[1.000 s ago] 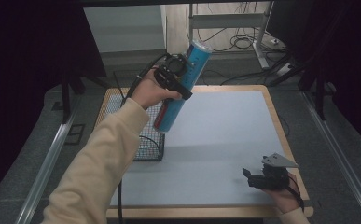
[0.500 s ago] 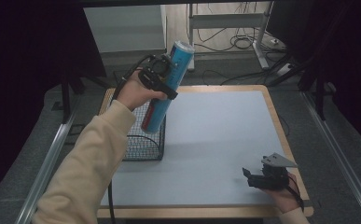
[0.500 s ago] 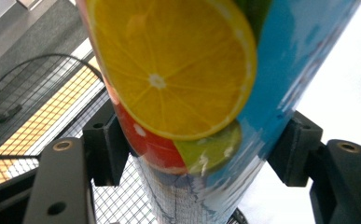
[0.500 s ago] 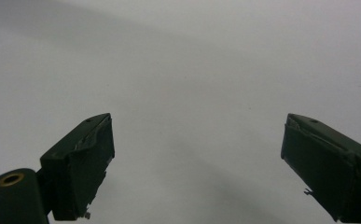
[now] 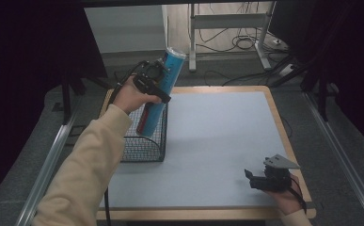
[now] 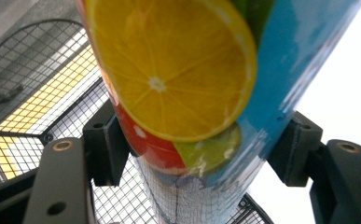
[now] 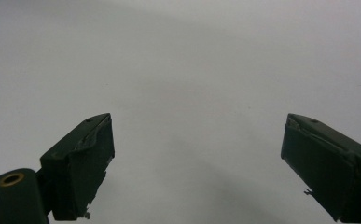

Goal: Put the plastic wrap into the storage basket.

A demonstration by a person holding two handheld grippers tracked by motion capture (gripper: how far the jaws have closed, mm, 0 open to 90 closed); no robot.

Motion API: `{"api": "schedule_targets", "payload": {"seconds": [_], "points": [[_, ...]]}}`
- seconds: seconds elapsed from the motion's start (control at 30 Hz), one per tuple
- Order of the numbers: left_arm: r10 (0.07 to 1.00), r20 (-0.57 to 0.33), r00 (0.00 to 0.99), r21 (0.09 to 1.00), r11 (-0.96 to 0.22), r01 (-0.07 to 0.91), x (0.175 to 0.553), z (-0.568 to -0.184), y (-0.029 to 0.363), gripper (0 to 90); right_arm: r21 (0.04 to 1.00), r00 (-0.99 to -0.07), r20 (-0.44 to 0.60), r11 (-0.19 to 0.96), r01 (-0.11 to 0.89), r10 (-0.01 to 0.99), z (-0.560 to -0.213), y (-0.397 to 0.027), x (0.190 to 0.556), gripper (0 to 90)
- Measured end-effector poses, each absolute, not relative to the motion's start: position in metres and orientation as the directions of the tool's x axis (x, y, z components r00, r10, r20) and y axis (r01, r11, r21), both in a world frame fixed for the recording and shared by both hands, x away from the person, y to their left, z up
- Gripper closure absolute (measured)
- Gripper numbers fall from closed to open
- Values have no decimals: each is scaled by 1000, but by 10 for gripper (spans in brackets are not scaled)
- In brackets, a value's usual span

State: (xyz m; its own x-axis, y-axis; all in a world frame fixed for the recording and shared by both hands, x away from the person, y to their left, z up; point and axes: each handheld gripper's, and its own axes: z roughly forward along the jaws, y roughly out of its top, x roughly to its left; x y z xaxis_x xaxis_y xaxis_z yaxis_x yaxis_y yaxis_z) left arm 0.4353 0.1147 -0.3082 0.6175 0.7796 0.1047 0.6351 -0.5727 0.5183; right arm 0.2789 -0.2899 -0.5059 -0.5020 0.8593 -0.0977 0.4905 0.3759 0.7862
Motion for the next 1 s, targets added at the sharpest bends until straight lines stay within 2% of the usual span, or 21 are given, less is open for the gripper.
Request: {"api": "schedule_targets", "payload": {"seconds": [1.0], "points": [[825,124,551,422,-546,723,479,-369,130,320,784,-499,-94,373,496,862,-508,-292,281,100]]}}
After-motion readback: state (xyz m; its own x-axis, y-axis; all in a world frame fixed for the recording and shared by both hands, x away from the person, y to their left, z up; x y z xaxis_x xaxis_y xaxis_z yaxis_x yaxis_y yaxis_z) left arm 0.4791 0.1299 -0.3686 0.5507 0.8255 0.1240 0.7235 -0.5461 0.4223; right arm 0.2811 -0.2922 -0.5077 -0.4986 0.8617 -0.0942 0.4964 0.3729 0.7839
